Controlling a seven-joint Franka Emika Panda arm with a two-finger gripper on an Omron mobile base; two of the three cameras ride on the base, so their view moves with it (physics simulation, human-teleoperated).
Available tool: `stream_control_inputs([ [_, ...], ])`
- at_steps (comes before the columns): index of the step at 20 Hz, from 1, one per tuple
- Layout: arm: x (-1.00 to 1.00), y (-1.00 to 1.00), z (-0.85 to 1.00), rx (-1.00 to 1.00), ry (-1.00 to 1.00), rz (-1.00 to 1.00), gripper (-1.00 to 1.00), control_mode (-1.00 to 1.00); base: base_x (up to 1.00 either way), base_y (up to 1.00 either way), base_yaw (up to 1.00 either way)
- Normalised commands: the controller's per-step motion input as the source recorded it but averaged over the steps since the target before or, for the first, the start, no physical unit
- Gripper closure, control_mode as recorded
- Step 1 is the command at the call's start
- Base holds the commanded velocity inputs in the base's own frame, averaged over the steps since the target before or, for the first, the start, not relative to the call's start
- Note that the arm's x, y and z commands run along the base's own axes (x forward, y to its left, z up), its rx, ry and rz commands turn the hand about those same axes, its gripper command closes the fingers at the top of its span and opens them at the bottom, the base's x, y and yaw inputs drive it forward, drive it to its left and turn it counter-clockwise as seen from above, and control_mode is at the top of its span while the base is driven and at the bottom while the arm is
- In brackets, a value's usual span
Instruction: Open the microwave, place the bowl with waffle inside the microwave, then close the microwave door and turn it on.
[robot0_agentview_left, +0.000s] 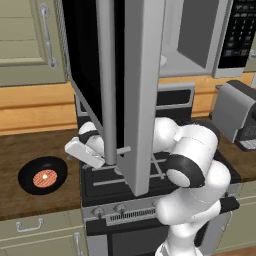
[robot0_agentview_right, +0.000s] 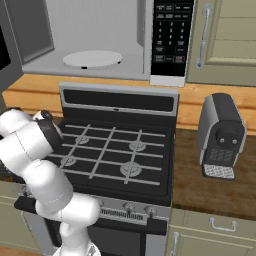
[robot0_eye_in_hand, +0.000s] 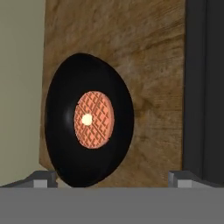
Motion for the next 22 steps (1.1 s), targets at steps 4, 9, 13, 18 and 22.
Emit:
stream_control_inputs([
  [4, 0.11, 0.01, -0.24, 0.00, 0.03, 0.00, -1.00, -1.00, 0.00, 0.00, 0.00],
  [9, 0.02, 0.21, -0.19, 0.00, 0.01, 0.00, -1.00, -1.00, 0.00, 0.00, 0.00],
  [13, 0.03, 0.23, -0.19, 0.00, 0.00, 0.00, -1.00, -1.00, 0.00, 0.00, 0.00],
  [18, 0.09, 0.25, -0.24, 0.00, 0.00, 0.00, -1.00, -1.00, 0.00, 0.00, 0.00],
  [22, 0.16, 0.37, -0.24, 0.00, 0.01, 0.00, -1.00, -1.00, 0.00, 0.00, 0.00],
])
